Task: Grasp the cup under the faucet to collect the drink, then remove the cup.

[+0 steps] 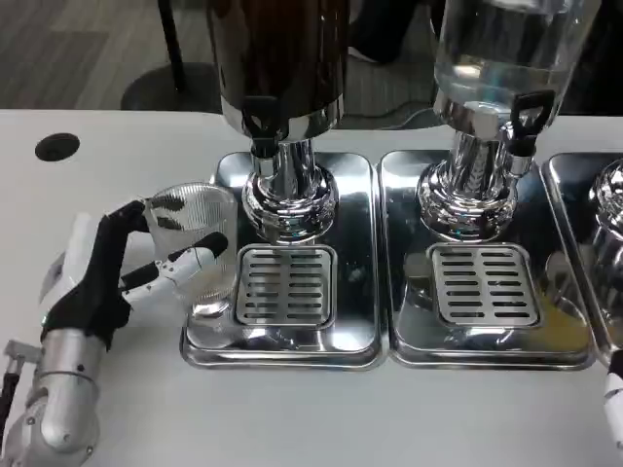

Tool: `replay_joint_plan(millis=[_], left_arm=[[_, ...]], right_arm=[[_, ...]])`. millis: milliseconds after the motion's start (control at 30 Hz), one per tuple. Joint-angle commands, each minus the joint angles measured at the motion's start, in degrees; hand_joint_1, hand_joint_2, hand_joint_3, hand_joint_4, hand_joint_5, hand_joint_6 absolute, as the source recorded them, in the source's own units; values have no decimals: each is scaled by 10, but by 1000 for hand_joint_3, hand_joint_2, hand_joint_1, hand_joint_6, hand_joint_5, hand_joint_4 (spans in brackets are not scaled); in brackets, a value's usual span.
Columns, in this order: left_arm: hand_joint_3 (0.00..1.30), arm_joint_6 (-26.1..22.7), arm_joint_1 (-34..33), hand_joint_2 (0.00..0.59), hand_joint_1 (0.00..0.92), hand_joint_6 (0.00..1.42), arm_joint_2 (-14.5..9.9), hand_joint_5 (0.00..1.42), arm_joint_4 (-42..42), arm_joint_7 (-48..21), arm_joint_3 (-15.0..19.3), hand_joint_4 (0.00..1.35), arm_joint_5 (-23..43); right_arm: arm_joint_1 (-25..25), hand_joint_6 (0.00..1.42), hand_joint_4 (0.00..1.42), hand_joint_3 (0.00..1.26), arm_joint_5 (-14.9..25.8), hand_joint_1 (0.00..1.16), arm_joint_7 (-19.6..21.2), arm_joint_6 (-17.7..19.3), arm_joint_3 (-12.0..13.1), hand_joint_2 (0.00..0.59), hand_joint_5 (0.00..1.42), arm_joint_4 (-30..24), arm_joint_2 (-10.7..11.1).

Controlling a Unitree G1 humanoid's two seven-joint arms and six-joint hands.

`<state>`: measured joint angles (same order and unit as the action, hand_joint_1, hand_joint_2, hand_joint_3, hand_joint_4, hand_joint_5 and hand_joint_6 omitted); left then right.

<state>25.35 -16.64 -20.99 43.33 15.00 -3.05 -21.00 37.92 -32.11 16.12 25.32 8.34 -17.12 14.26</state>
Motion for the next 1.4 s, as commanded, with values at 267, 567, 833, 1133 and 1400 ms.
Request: replay_joint_plan(millis=[267, 567, 833, 1133, 1400], left_arm=[[466, 8, -17, 202, 443, 155, 7, 327, -19, 15, -12, 507, -17], [469, 11, -10, 202, 433, 155, 9, 327, -30, 17, -14, 511, -20], [469, 15, -1, 203, 425, 155, 9, 327, -45, 18, -14, 516, -20], [469, 14, 9, 208, 415, 155, 11, 327, -62, 18, -20, 521, -22], [469, 7, 1, 211, 412, 155, 15, 335, -63, 15, -22, 523, -21]], right_arm=[[-4, 0, 62, 184, 4, 422, -2, 5, 4, 554, 1, 5, 0], [-5, 0, 62, 184, 6, 414, -1, 6, 4, 562, 2, 9, 0], [-6, 0, 62, 184, 9, 409, -1, 8, 4, 563, 2, 10, 0], [-6, 0, 62, 184, 11, 406, -3, 10, 5, 564, 2, 9, 0], [-2, 0, 62, 184, 13, 403, -1, 14, 5, 564, 2, 12, 0]])
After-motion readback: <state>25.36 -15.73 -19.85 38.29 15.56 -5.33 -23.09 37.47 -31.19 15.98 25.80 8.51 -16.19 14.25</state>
